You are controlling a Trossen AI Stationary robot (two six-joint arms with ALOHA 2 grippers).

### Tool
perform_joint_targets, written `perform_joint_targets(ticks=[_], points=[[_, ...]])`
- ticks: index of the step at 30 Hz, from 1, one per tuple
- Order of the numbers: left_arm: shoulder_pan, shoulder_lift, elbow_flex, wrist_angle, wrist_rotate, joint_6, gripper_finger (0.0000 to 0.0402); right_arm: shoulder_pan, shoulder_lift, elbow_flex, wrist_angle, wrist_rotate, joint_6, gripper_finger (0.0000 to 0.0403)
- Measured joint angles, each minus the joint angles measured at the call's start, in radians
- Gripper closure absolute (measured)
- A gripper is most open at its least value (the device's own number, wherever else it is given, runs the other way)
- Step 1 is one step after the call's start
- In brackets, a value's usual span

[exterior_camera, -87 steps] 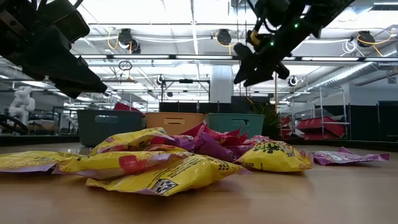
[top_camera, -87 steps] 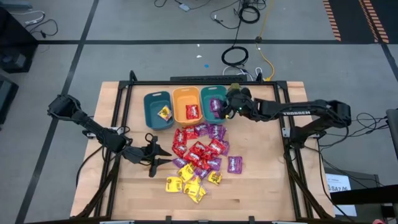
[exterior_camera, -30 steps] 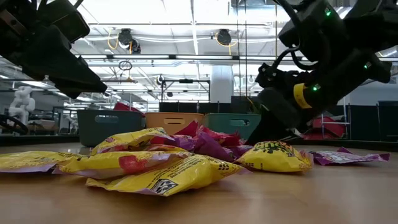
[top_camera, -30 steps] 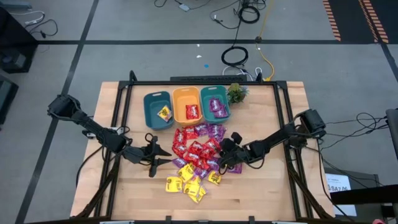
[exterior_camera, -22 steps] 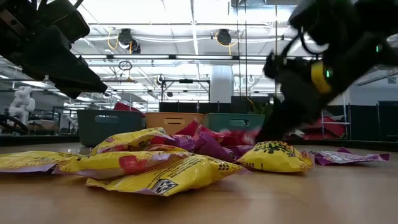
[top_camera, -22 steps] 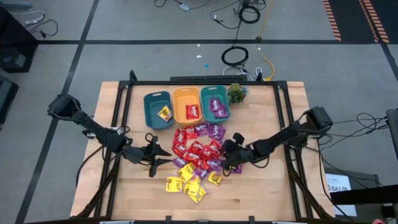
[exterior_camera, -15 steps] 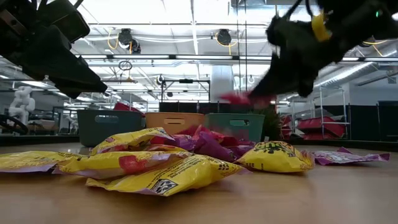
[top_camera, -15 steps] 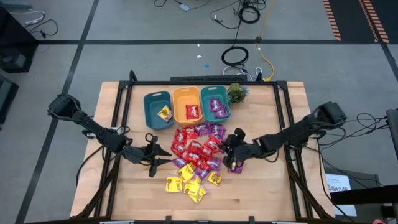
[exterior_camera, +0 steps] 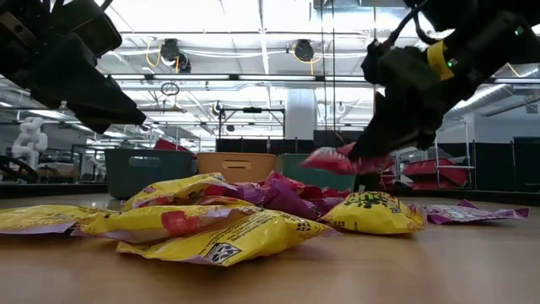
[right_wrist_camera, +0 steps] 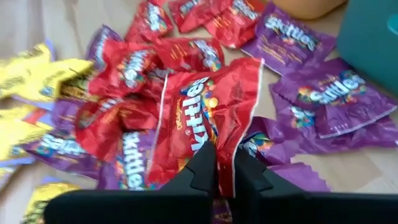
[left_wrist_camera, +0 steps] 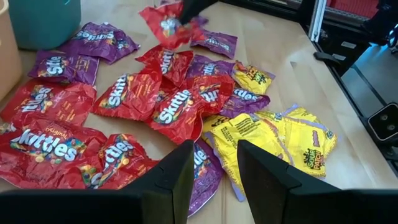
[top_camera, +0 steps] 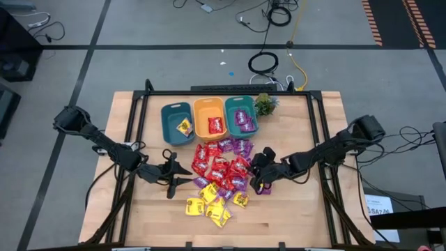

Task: Sort candy
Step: Put the red candy into the yellow bin

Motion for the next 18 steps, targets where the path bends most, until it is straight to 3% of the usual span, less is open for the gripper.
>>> perform_joint_targets(ticks=[10,15,18], points=[[0.0,0.0,0.0,0.014,0.0,0.0,0.0269,0.0,0.009,0.0,0.016,0.007,0.004,0.0335],[0.0,0.0,0.0,0.018,0.0,0.0,0.0269,0.0,0.009,0.0,0.033,0.007,-0.002,0.0338],[0.0,0.0,0.0,0.018,0.0,0.0,0.0269,0.0,0.009,0.0,0.065,0.008,-0.035,0.0362]])
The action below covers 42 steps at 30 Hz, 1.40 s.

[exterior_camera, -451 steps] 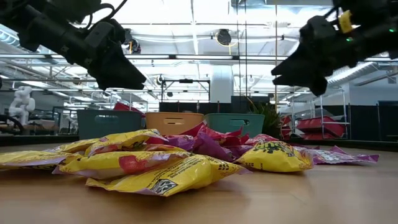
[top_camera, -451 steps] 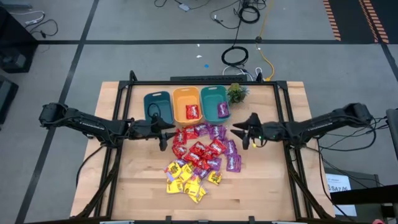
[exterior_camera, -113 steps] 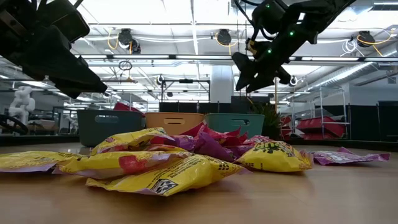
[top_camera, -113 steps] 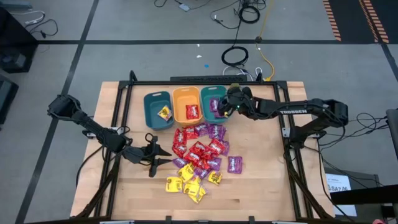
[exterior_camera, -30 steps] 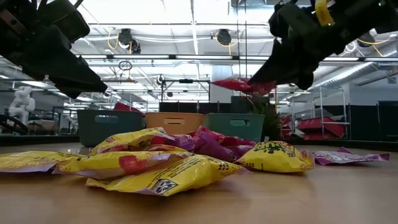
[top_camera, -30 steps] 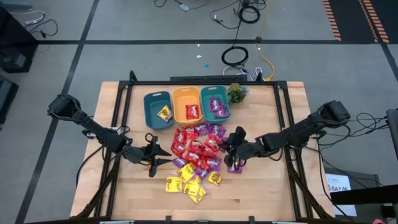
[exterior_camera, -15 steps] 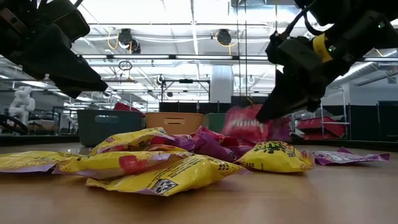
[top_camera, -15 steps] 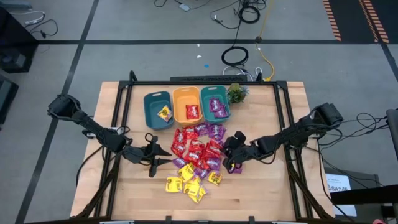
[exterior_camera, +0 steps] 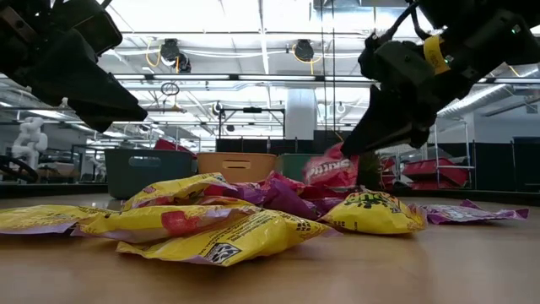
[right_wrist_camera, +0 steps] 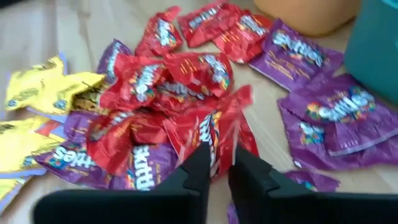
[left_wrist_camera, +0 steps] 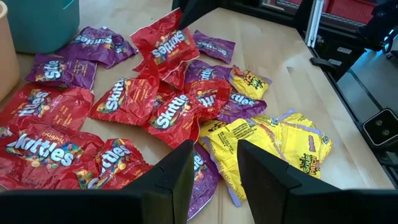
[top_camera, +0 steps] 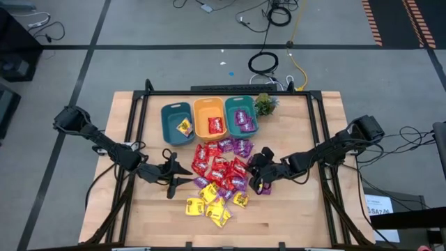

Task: Sort candy
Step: Put the red candy into the yellow bin

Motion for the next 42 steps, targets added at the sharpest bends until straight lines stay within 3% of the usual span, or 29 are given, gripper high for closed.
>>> perform_joint_targets(ticks=[3,10,17,23,33,42], points=[[0.0,0.0,0.0,0.0,0.0,0.0,0.0269,0.0,0.0,0.0,0.031,0.0,-0.043,0.0395],[0.0,0.0,0.0,0.001,0.0,0.0,0.0269,-0.021,-0.001,0.017,0.175,0.0,-0.156,0.0401],[0.0,0.0,0.0,0.001,0.0,0.0,0.0269,-0.116,-0.002,0.178,0.175,-0.074,-0.372,0.0402],[0.0,0.0,0.0,0.001,0.0,0.001,0.0269,-0.247,0.001,0.339,0.062,-0.103,-0.479,0.0403],[0.0,0.0,0.0,0.001,0.0,0.009,0.0269,-0.481,0.021,0.425,0.051,-0.104,-0.482,0.0403],[0.0,0.0,0.0,0.002,0.0,0.008,0.0269,-0.546,0.173,0.424,0.188,-0.143,-0.473,0.0389]])
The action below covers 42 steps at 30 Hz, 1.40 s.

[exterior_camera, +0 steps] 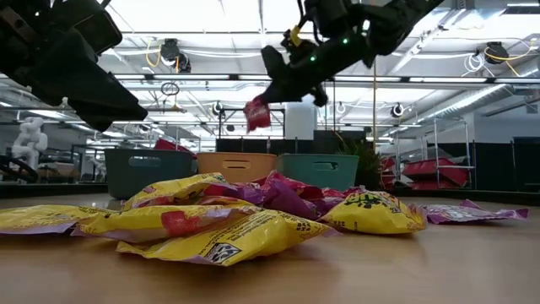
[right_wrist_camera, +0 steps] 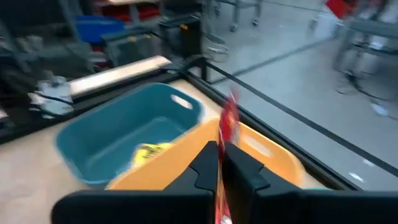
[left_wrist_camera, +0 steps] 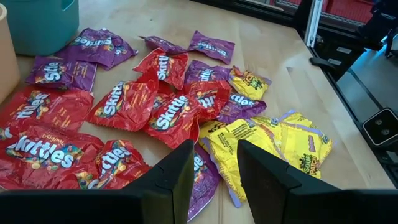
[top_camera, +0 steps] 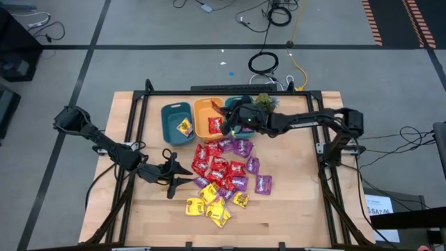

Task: Sort candy
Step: Put the red candy into the yellow bin, then put the yellow candy into the blue bin

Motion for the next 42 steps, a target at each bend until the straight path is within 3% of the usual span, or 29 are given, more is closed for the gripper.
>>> perform_joint_targets(ticks=[4,11,17,27,30,36,42], points=[[0.0,0.0,0.0,-0.001,0.0,0.0,0.0269,-0.001,0.042,0.0,0.107,-0.061,-0.015,0.0358],[0.0,0.0,0.0,-0.002,0.0,-0.001,0.0269,-0.001,0.048,0.0,0.114,-0.064,-0.016,0.0292],[0.0,0.0,0.0,-0.002,0.0,-0.001,0.0269,0.002,0.048,0.0,0.112,-0.064,-0.016,0.0259],[0.002,0.0,0.0,0.001,0.0,-0.002,0.0269,0.065,-0.091,0.001,-0.326,-0.152,0.054,0.0255],[0.002,0.0,0.0,0.006,0.0,-0.004,0.0269,0.119,-0.136,-0.028,-0.375,-0.102,0.031,0.0256],[0.002,0.0,0.0,0.033,0.0,-0.007,0.0269,0.25,-0.29,-0.249,-0.364,0.168,0.136,0.0256],[0.002,0.0,0.0,0.071,-0.012,0.0,0.0269,0.401,-0.451,-0.465,-0.229,0.177,0.309,0.0257]])
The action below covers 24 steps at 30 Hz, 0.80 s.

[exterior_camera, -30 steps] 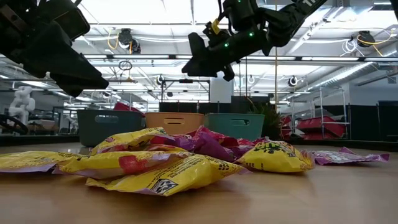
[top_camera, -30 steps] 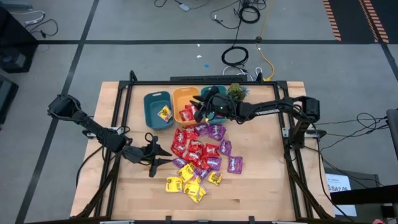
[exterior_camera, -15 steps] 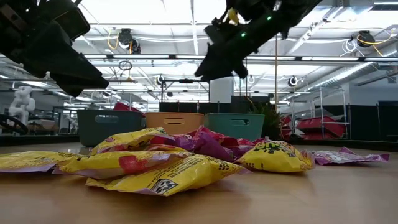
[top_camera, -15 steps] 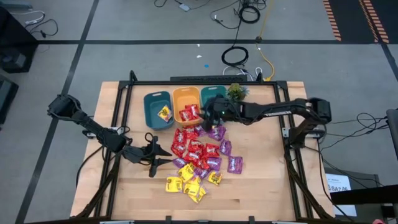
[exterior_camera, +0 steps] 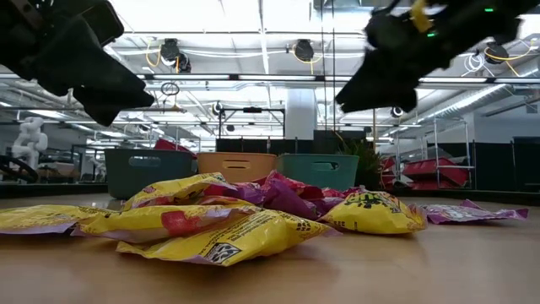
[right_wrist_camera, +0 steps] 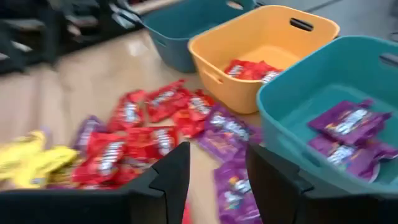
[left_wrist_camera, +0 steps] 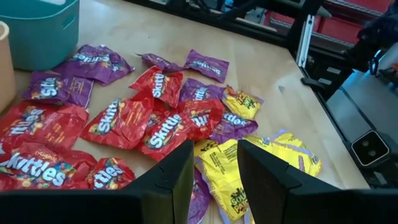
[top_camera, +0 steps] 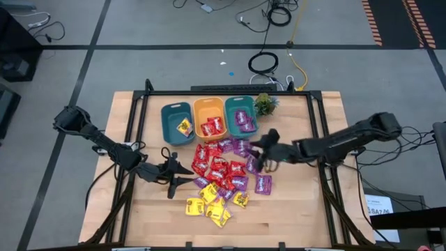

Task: Sort candy
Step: Put the yellow candy into the blue bin

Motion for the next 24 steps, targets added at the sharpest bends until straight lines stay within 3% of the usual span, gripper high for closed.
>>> perform_joint_targets(ticks=[9,19,24], points=[[0.0,0.0,0.0,0.003,-0.014,0.025,0.0261,0.16,-0.058,-0.079,0.114,0.11,0.07,0.0257],[0.0,0.0,0.0,0.005,-0.099,0.048,0.0144,0.275,-0.058,-0.079,0.144,0.184,0.068,0.0257],[0.0,0.0,0.0,0.005,-0.088,0.047,0.0126,0.29,-0.058,-0.079,0.101,0.18,0.028,0.0257]])
